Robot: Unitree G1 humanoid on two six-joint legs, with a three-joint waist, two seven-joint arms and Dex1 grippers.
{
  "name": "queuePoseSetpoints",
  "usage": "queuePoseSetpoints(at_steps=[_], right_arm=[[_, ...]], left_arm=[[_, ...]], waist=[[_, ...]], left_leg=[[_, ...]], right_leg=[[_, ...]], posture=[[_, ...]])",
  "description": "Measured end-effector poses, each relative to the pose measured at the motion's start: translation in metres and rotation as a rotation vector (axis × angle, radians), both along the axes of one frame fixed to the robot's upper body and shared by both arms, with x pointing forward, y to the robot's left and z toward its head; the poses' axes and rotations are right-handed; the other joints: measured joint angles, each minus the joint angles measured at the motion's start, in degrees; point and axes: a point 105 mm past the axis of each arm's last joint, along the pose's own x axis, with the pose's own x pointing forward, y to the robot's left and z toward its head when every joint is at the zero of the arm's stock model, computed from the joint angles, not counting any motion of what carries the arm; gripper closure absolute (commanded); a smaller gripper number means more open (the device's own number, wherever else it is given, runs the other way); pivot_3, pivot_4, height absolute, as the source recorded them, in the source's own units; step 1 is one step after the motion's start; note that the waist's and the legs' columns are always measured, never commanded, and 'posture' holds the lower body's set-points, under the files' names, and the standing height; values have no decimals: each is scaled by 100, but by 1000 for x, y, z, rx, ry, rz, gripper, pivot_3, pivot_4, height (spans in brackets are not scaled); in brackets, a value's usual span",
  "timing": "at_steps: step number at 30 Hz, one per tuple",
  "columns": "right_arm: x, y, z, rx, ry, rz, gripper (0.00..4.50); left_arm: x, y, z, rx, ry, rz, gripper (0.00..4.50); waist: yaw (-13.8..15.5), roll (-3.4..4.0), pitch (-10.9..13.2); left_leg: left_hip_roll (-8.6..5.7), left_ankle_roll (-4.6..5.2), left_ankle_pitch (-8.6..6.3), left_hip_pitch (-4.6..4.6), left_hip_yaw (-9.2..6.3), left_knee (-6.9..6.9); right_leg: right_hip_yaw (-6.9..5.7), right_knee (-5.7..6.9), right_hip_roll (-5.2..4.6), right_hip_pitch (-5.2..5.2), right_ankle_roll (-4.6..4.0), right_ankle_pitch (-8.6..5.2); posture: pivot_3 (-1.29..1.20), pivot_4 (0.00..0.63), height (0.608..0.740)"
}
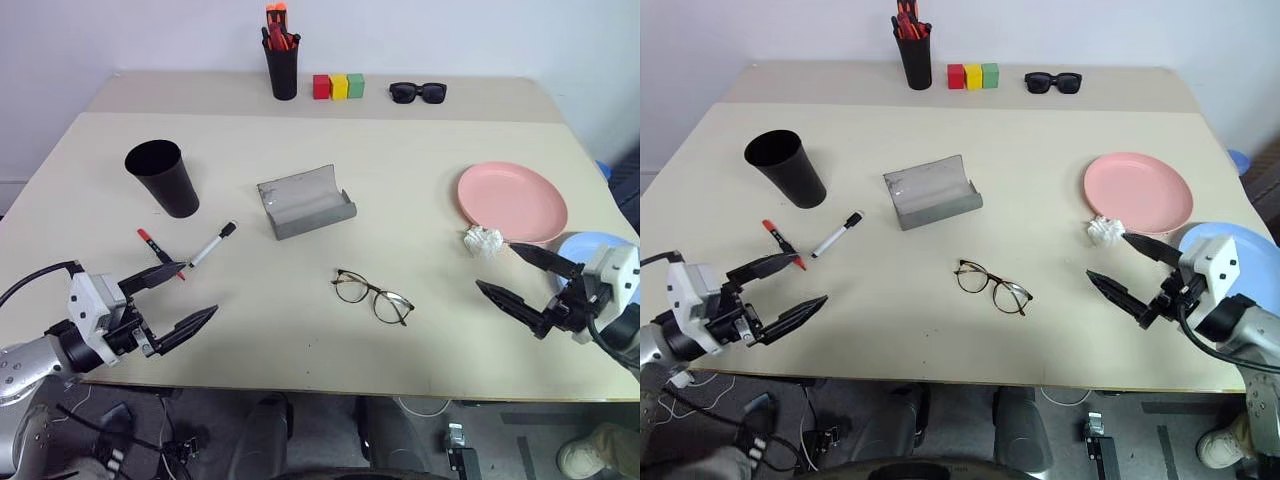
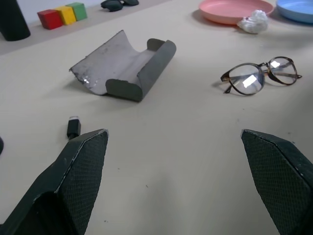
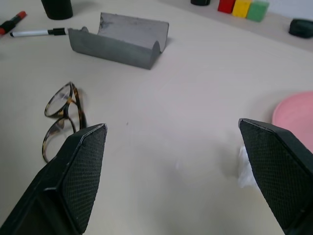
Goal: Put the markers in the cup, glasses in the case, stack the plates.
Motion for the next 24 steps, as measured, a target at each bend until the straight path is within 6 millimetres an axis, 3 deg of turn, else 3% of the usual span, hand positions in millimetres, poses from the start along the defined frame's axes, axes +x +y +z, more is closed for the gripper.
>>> queuePoseSetpoints(at_steps=[4, 16, 24], right_arm=[[3, 7, 6, -3, -28, 27, 92], [4, 1, -4, 3, 5, 31, 92], [13, 11, -9, -11, 1, 112, 92]], left_arm=[[1, -4, -1, 5, -5, -18, 0], [5, 0, -11, 33, 15, 24, 0], [9, 18, -20, 48, 18, 152, 0]], waist=[[-16, -1, -1], [0, -2, -1], [-12, -2, -2]], left_leg=[[5, 0, 0, 13, 6, 26], [6, 0, -1, 21, 6, 33], [9, 0, -2, 63, 11, 32]], right_leg=[[5, 23, 4, 8, -5, 1], [6, 25, 5, 22, -5, 1], [9, 25, 7, 58, -6, 1]], posture=[[0, 150, 740], [0, 150, 740], [0, 150, 740]])
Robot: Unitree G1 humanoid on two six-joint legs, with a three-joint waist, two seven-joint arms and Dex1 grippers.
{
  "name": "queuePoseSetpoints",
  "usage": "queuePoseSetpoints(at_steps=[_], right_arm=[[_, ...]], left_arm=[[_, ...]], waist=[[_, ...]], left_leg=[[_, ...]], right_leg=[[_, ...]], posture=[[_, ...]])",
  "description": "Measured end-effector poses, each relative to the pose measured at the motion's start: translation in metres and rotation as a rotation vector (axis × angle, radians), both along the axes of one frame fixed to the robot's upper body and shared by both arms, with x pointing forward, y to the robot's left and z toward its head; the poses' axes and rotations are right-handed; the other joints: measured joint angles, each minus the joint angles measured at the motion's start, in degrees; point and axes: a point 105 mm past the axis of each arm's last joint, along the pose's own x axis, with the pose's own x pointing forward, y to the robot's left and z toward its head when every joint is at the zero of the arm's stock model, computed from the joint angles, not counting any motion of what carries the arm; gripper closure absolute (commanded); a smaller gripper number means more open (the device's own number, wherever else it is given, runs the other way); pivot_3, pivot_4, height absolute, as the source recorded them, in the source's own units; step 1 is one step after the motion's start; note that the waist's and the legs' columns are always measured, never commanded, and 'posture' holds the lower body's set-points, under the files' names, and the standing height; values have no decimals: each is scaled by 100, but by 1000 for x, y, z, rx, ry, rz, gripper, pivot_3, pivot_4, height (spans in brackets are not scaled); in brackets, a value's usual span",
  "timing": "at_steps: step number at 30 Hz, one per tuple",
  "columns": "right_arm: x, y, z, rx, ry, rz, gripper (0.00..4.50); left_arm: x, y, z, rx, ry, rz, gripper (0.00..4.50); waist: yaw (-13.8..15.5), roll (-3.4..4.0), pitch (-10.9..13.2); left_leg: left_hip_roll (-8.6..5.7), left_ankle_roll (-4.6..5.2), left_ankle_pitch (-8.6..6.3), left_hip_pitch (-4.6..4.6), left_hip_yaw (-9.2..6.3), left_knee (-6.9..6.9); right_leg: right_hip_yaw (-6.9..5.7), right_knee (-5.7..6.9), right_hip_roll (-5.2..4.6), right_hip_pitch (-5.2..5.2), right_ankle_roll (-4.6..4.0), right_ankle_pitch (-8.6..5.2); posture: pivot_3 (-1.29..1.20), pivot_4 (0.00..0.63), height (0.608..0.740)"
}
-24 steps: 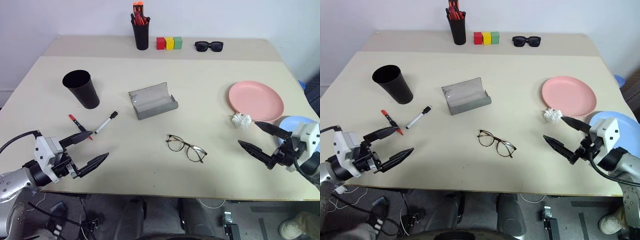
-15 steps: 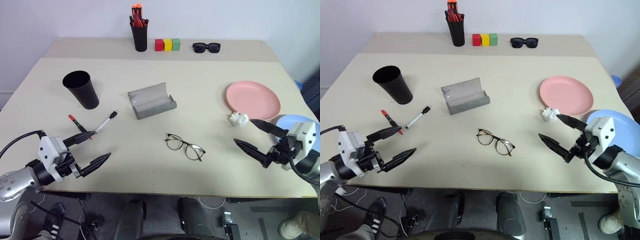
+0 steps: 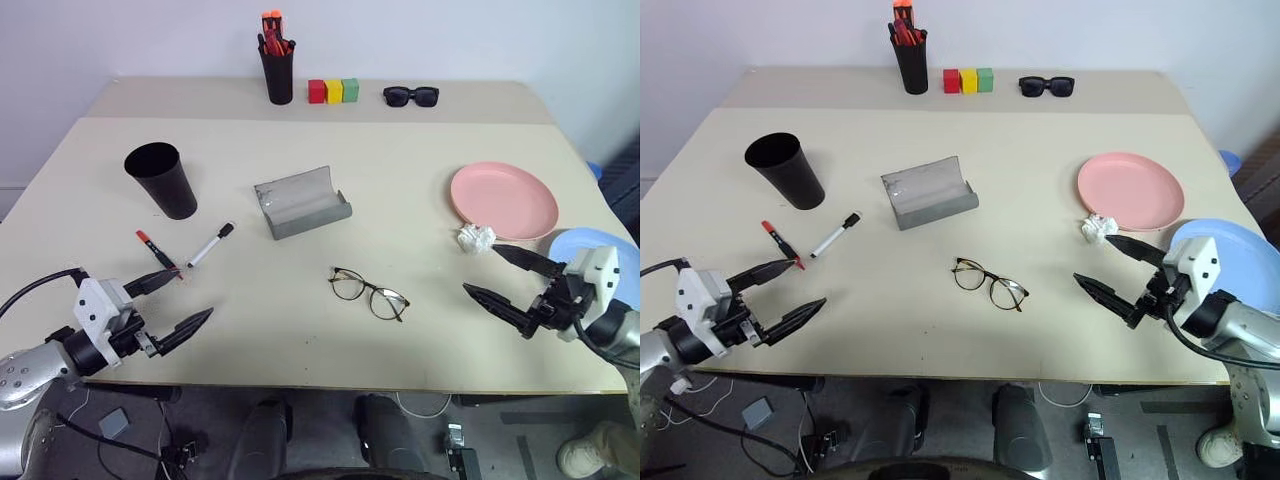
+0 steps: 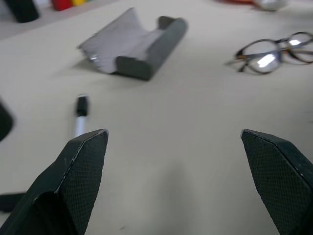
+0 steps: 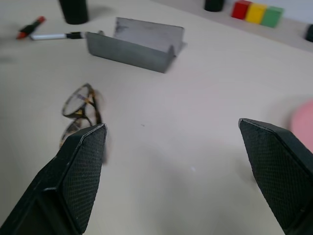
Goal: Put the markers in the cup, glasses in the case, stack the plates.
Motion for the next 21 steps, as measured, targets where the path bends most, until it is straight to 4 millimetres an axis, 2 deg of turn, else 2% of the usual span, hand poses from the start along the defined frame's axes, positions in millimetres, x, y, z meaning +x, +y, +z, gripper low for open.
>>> queuePoseSetpoints(at_steps=[5, 9, 12, 15, 21], right_arm=[[17, 18, 7, -10, -50, 133, 92], [30, 36, 7, -35, -49, 251, 92], [38, 52, 7, -60, -28, 354, 92], [47, 64, 17, -81, -35, 432, 92], [59, 75, 34, -92, -37, 523, 92]], left_arm=[[13, 4, 4, -84, -11, 135, 0], [26, 10, 8, -80, 1, 259, 0], [37, 12, 18, -37, -8, 342, 0], [45, 11, 28, -2, 25, 334, 0], [55, -7, 49, 159, 163, 187, 0]], waist=[[-5, 0, 0], [-9, 0, 0], [-13, -1, 0], [-20, -2, 1], [-20, -2, 4]], left_leg=[[1, 0, 0, 11, -1, 2], [2, 0, 0, 12, -3, 0], [3, 0, 0, 12, -7, 2], [5, 0, 0, 11, -9, 1], [6, 0, 0, 8, -12, -4]], right_leg=[[1, 5, 1, 9, 1, 1], [1, 8, 5, 7, 3, 2], [1, 10, 10, 8, 12, 7], [1, 13, 16, 5, 14, 9], [1, 13, 20, 2, 16, 8]], posture=[[0, 150, 740], [0, 150, 740], [0, 150, 740], [0, 150, 740], [0, 150, 740]])
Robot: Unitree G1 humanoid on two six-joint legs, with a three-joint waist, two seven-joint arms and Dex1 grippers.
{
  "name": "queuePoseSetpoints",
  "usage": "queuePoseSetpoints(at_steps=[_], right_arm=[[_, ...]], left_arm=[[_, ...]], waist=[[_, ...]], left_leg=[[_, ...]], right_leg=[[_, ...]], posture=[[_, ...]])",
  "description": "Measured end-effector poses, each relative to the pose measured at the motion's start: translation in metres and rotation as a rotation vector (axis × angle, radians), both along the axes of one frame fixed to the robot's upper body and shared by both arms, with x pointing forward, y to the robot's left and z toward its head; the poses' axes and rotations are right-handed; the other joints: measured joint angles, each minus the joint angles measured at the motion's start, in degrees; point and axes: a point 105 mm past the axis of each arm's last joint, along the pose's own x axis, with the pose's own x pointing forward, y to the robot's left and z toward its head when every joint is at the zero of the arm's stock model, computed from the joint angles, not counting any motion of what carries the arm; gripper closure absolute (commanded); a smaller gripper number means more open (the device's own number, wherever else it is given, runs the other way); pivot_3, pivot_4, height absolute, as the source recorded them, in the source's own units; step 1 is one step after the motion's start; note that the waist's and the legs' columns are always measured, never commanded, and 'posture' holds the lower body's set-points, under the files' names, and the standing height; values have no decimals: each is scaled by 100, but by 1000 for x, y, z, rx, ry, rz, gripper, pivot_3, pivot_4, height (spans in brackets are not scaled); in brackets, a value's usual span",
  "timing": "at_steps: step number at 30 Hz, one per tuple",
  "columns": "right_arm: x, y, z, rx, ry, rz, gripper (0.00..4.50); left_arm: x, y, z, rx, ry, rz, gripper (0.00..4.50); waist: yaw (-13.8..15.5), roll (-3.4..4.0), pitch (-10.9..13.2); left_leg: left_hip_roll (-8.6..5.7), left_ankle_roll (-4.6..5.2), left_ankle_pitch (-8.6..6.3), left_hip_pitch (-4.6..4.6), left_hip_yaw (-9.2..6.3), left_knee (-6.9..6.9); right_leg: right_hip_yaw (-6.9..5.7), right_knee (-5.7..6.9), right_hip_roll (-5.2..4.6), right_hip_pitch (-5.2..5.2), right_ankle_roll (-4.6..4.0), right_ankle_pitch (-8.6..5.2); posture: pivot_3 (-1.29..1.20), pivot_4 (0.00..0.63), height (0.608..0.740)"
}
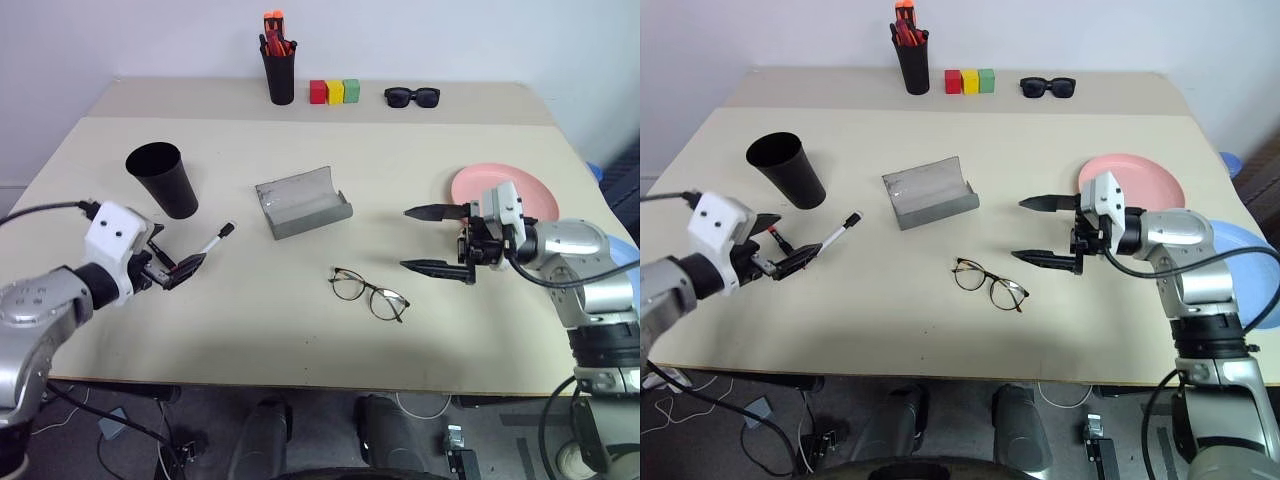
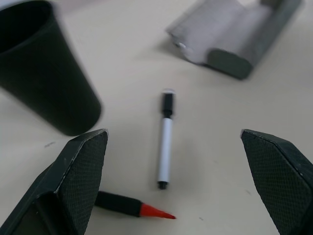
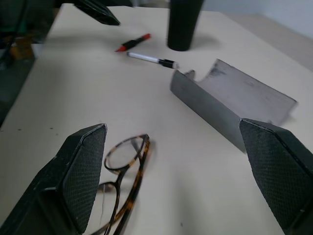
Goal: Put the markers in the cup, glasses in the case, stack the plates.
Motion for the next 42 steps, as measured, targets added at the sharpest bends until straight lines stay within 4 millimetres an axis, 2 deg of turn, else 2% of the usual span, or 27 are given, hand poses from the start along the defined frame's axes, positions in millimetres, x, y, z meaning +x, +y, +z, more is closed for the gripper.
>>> queuePoseSetpoints(at_steps=[4, 9, 15, 26, 37, 40, 42], right_arm=[[0, 10, 13, 61, -12, 72, 92], [-4, 16, 16, 127, 44, 122, 92], [-8, 24, 18, 139, 27, 145, 92], [-7, 28, 15, 144, 11, 128, 92], [-13, 33, 10, 142, 10, 129, 92], [-17, 35, 11, 140, 2, 130, 44], [-19, 35, 10, 138, 2, 129, 44]], left_arm=[[12, -12, 6, 23, 57, -37, 0], [24, -17, 1, 34, 174, -9, 0], [33, -20, 13, 27, 202, 10, 0], [53, -3, -4, 20, 405, 194, 0], [75, -8, -26, 5, 566, 221, 0], [80, -12, -33, 16, 609, 210, 763], [83, -10, -38, 42, 628, 213, 1781]], waist=[[-11, 0, 0], [-18, -3, 2], [-29, -5, 4], [-28, -8, 6], [-13, -11, 8], [-13, -11, 8], [-24, -11, 8]], left_leg=[[3, 0, 0, 2, -2, -4], [4, 0, 0, -1, -3, -6], [5, 0, 0, -1, -3, -6], [4, -1, 1, -3, -3, -5], [4, -2, 1, -6, -3, -2], [4, -2, 2, -6, -3, -1], [4, -2, 2, -7, -3, -1]], right_leg=[[-1, 2, 4, -2, 7, 4], [-2, 7, 5, -9, 10, 5], [-2, 12, 6, -13, 12, 5], [-2, 19, 8, -18, 16, 5], [-2, 24, 8, -20, 18, 5], [-2, 25, 8, -20, 19, 5], [-2, 25, 8, -21, 19, 5]], posture=[[0, 150, 740], [0, 150, 740], [0, 150, 740], [0, 150, 740], [0, 150, 740], [0, 150, 740], [0, 150, 740]])
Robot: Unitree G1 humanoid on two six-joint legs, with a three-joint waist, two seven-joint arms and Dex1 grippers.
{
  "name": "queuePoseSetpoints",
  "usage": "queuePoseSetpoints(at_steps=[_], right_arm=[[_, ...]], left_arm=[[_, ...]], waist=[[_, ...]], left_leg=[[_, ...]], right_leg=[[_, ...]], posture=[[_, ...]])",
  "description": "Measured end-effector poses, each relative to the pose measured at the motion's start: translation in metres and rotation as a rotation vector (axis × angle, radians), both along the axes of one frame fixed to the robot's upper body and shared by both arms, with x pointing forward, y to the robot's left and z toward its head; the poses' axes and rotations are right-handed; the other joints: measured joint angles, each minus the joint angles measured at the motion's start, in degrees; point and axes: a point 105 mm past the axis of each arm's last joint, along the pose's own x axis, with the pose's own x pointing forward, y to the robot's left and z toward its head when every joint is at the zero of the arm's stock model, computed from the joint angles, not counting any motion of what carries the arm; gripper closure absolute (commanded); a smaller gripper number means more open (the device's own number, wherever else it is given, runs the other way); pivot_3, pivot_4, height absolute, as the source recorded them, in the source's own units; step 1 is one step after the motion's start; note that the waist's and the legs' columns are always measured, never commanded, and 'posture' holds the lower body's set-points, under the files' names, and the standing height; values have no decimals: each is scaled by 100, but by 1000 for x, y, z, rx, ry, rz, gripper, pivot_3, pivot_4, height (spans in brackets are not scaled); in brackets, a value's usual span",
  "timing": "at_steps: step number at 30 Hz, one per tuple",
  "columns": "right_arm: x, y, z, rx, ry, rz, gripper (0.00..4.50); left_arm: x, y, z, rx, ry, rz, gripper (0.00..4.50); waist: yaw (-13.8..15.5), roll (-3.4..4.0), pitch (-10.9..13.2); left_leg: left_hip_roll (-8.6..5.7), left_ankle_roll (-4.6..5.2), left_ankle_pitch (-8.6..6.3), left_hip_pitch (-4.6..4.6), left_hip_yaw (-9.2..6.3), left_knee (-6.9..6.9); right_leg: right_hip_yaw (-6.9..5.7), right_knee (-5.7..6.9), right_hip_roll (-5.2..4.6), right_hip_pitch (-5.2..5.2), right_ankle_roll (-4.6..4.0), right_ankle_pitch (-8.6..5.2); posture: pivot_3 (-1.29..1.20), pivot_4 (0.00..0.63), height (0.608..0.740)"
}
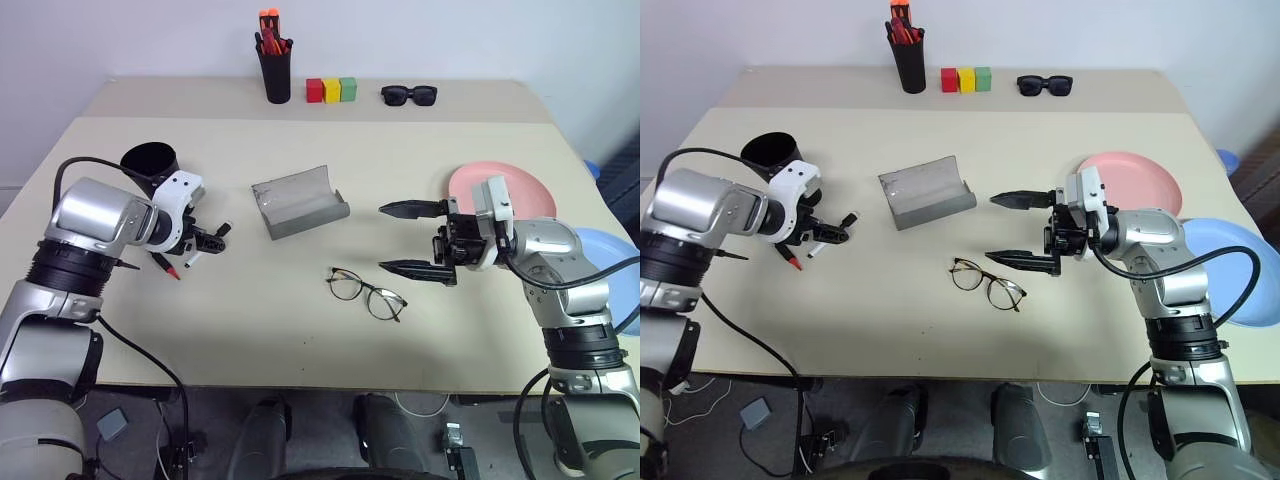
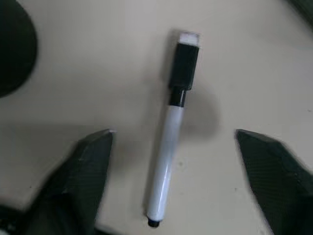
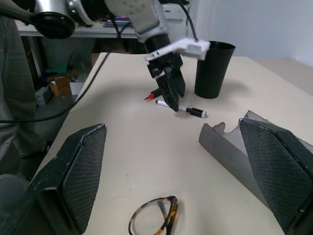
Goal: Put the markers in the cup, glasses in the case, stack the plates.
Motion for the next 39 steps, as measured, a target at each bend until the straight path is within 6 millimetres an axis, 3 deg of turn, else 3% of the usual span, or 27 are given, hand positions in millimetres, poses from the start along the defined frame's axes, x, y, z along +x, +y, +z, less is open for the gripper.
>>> queuePoseSetpoints(at_steps=[5, 12, 14, 18, 21, 24, 26, 29, 31, 35, 39], right_arm=[[-1, 1, 1, 2, 2, -11, 44], [-2, 1, -2, 5, 23, -25, 44], [-2, 1, -2, 6, 22, -26, 44], [-1, 3, -1, 14, 18, -27, 44], [4, 3, 0, 30, 8, -43, 44], [11, 6, 4, 73, -6, -57, 44], [18, 10, 7, 108, -17, -63, 44], [26, 16, 12, 155, -31, -67, 44], [32, 20, 12, 178, -29, -69, 44], [39, 32, 15, 209, -36, -45, 44], [43, 44, 20, 224, -60, -13, 44]], left_arm=[[3, -2, -4, 25, 34, -34, 4369], [4, -6, -4, 24, 43, -56, 4446], [2, -18, 0, -15, 14, -98, 4446], [-9, -69, 30, -114, -194, -319, 4446], [-14, -90, 56, -128, -475, -406, 4446], [-14, -99, 81, -171, -700, -374, 4446], [-6, -91, 105, -188, -906, -244, 4446], [-1, -59, 138, -106, -1148, -34, 4446], [1, -35, 149, -31, -1246, 103, 4446], [5, -7, 147, 96, -1318, 262, 4446], [11, 8, 137, 172, -1338, 381, 4446]], waist=[[-7, 0, 0], [1, -1, 1], [1, -2, 1], [17, -5, 3], [1, -4, 2], [5, -4, 3], [13, -6, 3], [8, -6, 3], [18, -6, 3], [24, -6, 3], [33, -6, 3]], left_leg=[[0, 0, 0, -1, 0, 1], [0, 0, 0, -1, -1, 6], [0, 0, 0, -3, -1, 9], [-1, -3, 2, -17, -4, 18], [0, -8, 5, -8, -2, 16], [0, -14, 8, -1, -2, 17], [0, -15, 9, 1, -2, 22], [-1, -15, 9, 3, -1, 19], [-2, -15, 9, 4, -1, 18], [-4, -16, 9, 3, -2, 19], [-5, -16, 9, 3, -2, 19]], right_leg=[[0, 9, 0, -4, 1, -1], [0, 24, -1, -7, 3, -2], [1, 32, -2, -9, 4, -3], [2, 47, -4, -25, 4, -3], [6, 57, -3, -27, 2, -3], [7, 64, -2, -24, 2, -3], [8, 62, -2, -20, 2, -3], [9, 61, -2, -19, 2, -2], [8, 61, -2, -18, 2, -2], [8, 61, -3, -19, 2, -1], [8, 61, -3, -18, 3, -1]], posture=[[0, 150, 740], [0, 150, 740], [0, 150, 740], [0, 150, 740], [0, 150, 740], [0, 150, 740], [0, 150, 740], [0, 150, 740], [0, 150, 740], [0, 150, 740], [0, 150, 740]])
